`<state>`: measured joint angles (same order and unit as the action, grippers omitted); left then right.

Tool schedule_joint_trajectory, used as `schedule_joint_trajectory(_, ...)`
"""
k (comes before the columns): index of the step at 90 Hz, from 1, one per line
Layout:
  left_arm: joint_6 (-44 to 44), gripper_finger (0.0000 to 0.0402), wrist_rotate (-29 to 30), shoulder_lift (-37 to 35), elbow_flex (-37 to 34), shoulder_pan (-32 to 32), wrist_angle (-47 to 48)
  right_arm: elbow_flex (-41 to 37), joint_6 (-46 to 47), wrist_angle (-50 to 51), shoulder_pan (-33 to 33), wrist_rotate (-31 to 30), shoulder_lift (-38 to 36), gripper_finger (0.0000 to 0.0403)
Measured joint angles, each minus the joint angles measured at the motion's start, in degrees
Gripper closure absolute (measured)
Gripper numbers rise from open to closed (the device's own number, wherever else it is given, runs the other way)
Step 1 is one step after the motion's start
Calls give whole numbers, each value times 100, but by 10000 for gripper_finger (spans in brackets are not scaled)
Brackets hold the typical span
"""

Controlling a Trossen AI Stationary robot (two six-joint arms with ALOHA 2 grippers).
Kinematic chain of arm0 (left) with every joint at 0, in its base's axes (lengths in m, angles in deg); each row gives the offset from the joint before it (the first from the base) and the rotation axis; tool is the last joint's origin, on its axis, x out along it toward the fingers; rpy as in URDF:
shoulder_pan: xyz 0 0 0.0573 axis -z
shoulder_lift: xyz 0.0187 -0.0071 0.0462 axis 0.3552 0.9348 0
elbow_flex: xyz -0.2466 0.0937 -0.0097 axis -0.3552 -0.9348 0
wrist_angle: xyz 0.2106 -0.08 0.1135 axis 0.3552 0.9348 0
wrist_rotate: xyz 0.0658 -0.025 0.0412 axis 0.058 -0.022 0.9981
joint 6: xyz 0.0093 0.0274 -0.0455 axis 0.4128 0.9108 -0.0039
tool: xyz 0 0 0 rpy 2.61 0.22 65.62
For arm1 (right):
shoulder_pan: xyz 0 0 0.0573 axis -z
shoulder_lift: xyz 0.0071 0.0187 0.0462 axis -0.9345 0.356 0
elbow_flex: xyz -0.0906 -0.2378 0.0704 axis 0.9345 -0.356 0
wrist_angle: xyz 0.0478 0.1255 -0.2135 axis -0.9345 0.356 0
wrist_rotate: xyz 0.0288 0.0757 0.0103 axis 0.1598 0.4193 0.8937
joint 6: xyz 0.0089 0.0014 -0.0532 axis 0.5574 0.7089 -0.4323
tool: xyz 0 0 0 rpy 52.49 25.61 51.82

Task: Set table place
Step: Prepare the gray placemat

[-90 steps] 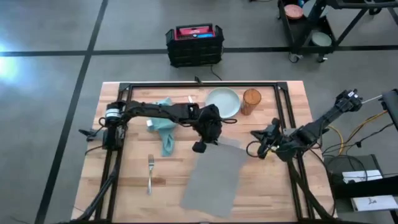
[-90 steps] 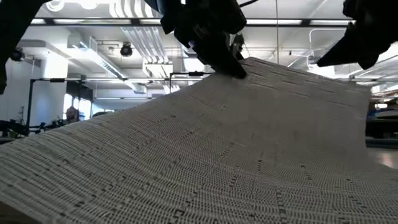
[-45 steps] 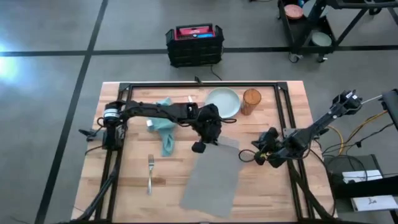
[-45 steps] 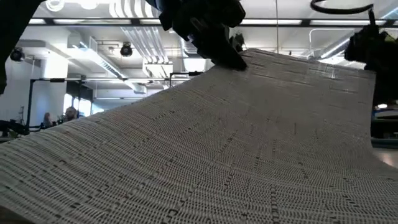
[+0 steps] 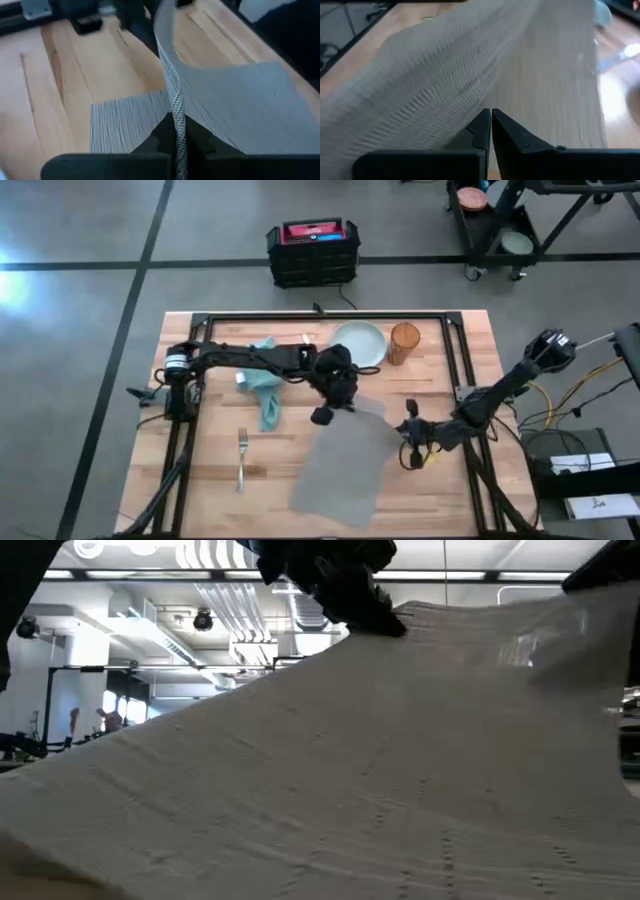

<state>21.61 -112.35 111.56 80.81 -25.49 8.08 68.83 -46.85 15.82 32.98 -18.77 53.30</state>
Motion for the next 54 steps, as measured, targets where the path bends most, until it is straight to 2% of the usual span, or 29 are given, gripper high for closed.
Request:
schedule_joint_trajectory(14,-156,401,403,3,-8,12,-140,287,-276,16,363,-14,731,401)
schedule_joint_trajectory(26,-206,401,453,13,-56,4,-161,512,-441,8,472,7,1193,401)
schedule_joint_trajectory(39,-460,401,655,13,-66,11,-165,679,-594,3,472,388,1326,401)
schedule_joint_trajectory(54,-800,398,818,17,-66,-7,-285,655,-518,3,553,434,1400,401)
